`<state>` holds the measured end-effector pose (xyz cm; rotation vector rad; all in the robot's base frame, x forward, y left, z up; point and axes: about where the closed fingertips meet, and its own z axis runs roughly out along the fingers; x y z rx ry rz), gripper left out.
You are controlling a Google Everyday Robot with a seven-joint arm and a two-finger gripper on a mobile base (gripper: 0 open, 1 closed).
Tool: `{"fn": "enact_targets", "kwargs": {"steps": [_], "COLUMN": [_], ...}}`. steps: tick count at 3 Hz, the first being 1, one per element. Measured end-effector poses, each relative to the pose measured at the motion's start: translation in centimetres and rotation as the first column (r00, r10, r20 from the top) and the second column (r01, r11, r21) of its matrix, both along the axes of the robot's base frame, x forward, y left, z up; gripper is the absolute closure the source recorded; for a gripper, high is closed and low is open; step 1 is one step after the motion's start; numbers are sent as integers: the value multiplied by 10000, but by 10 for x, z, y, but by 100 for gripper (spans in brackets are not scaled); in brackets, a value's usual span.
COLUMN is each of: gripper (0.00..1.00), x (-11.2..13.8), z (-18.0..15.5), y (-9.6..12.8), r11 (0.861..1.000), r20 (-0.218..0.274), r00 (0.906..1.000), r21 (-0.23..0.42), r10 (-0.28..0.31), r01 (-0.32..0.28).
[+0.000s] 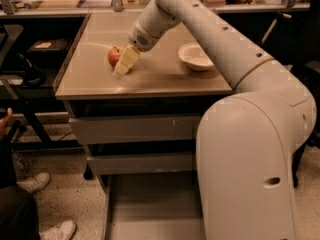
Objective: Place apple into bottom drawer
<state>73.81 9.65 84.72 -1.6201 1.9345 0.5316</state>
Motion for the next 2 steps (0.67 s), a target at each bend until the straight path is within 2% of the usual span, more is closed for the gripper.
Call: {"fn": "enact_targets", "kwargs": {"steps": [2], "gripper": [0], "x": [20], "z": [-11], "y": [23], "r11": [9997], "r20": [-103], "r00": [9998], "r21": [150], "r10": [176], "r01": [-175]}}
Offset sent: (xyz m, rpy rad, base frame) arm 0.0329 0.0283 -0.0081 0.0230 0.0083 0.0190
